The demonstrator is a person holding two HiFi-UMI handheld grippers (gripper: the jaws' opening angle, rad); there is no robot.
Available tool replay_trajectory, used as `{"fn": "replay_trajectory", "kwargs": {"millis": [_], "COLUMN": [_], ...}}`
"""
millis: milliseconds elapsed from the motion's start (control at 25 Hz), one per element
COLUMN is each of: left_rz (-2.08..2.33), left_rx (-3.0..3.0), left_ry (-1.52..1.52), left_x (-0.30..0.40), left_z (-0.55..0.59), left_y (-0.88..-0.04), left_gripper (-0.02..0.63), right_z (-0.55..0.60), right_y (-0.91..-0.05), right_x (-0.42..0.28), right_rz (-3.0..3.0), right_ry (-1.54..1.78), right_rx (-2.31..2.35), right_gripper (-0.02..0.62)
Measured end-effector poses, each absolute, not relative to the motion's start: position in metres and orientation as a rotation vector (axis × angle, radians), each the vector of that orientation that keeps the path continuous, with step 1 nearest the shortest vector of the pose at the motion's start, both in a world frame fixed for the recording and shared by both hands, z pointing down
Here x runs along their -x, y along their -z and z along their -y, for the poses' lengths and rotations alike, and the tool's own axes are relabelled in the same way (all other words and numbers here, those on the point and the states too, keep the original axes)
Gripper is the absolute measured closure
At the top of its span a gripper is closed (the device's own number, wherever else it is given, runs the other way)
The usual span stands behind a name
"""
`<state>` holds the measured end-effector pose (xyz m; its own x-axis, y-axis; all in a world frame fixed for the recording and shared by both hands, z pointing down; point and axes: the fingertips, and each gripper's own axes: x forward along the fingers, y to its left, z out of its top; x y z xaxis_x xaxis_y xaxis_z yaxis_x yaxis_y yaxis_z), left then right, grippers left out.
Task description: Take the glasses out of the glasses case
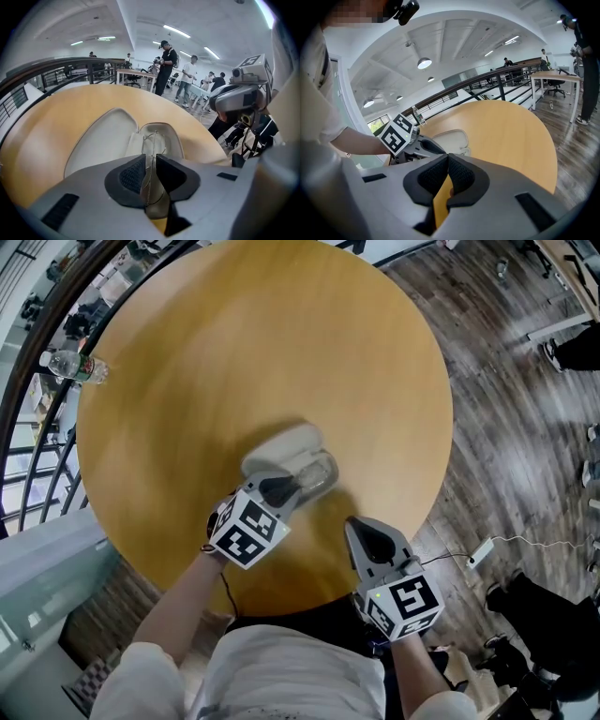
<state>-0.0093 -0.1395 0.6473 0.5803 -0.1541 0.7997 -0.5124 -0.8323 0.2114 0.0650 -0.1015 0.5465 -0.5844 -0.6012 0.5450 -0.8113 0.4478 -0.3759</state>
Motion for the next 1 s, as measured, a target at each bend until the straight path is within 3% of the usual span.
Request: {"fn": "replay_trajectory", "kwargs": {"millis": [1000], "left_rz": [0.485], "left_rx": [-2.486], "left_ry": [-1.267], "left_x": [0.006], "left_z": [0.135], "left_y": [-0.642], "left_gripper": [0.554], "right_z": [0.103], "right_y": [-0.545], "right_x": [-0.065], "right_rz": [2.380], "right_ry": [-0.892], "right_rx": [-1.211], "right_gripper": [0.571]}}
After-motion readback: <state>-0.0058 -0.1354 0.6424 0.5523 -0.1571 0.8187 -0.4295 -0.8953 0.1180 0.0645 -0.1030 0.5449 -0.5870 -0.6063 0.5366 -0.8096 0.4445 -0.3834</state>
